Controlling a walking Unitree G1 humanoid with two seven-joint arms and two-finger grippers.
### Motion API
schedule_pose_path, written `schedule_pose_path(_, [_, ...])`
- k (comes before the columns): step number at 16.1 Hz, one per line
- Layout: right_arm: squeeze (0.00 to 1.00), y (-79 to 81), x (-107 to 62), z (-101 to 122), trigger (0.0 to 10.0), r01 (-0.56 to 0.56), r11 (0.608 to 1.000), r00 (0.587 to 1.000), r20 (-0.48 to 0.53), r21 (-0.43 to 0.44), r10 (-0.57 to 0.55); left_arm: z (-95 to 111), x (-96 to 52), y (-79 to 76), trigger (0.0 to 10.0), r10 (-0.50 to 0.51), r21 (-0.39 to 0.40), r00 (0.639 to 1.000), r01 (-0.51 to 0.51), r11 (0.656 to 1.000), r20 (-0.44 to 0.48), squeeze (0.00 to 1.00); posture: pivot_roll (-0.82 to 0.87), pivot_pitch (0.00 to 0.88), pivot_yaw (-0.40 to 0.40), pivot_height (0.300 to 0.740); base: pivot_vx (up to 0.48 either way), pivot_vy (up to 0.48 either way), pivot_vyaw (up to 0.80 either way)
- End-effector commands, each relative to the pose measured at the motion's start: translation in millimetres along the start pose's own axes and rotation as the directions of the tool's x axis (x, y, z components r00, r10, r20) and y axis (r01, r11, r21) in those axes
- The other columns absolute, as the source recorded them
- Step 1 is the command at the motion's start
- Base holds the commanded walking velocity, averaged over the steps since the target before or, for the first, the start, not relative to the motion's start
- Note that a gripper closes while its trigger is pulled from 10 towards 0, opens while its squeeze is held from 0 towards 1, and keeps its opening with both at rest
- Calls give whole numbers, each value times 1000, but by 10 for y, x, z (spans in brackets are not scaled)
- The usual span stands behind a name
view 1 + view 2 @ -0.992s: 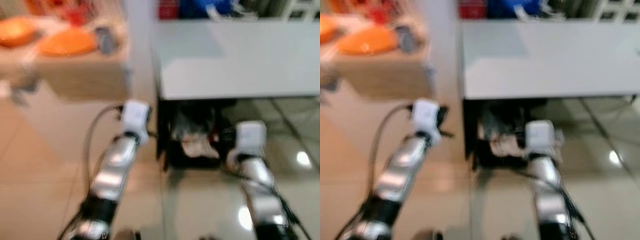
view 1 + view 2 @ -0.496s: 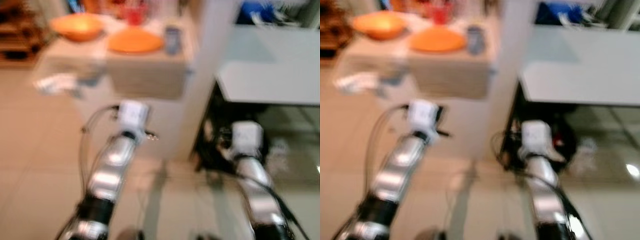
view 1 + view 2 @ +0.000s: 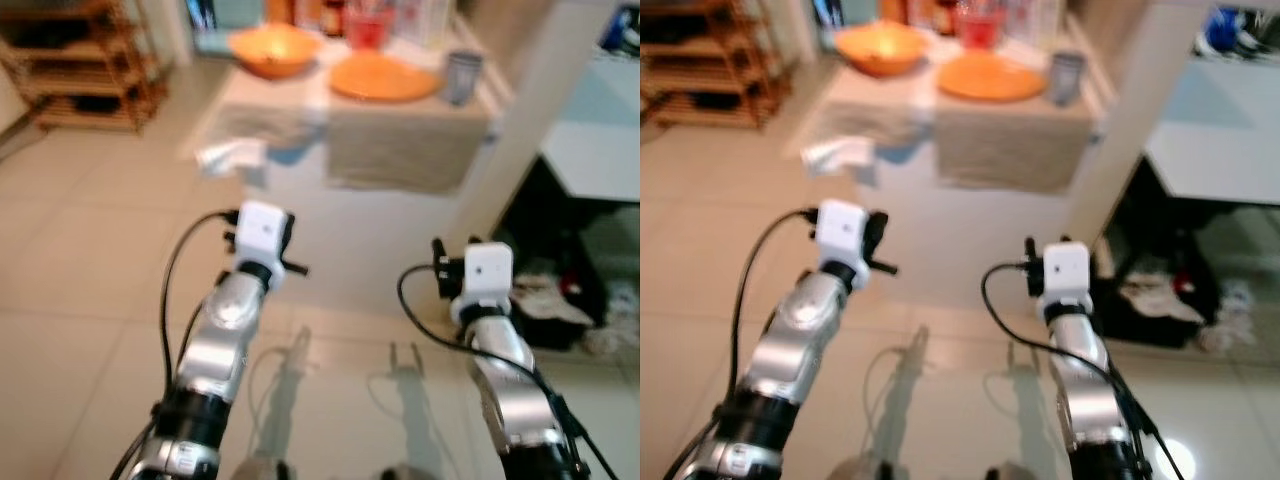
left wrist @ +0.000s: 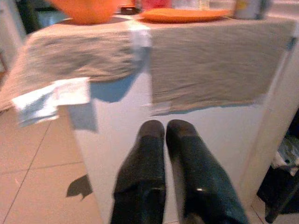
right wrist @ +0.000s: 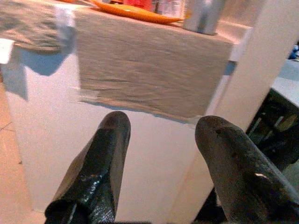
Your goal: Setting the table
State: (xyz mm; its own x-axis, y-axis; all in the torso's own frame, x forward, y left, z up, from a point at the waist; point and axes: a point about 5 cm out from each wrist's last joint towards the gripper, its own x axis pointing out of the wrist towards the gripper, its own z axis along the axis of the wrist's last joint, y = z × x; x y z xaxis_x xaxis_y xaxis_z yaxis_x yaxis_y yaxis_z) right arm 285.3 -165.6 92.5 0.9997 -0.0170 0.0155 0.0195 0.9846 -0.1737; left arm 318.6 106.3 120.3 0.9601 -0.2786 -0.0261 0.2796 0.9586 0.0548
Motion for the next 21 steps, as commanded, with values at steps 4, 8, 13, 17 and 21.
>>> schedule_pose_path(4, [0,-88,3,11,10000,23,1000,1000,8,-8,-23,45,48,-112,10000,-44,-12,999,44,999,8,1000,14,0,-4,709,0,0,0])
schedule_pose_path(8, [0,-80,6,18,10000,22,1000,1000,11,-5,-22,59,59,-87,10000,-38,2,999,38,999,17,1000,12,0,-1,709,0,0,0])
schedule_pose_path(13, [0,-79,-4,14,10000,23,1000,1000,10,-8,-23,83,48,-123,10000,-69,25,997,68,997,42,1000,12,0,0,709,0,0,0])
schedule_pose_path(17, [0,-110,-5,30,10000,41,999,999,25,-15,-40,85,36,-129,10000,-74,-4,996,74,997,55,1000,13,0,-1,709,0,0,0])
schedule_pose_path(21, [0,-182,-2,69,10000,95,996,994,57,-4,-94,113,32,-93,10000,-60,-24,994,62,998,89,1000,13,0,-1,709,0,0,0])
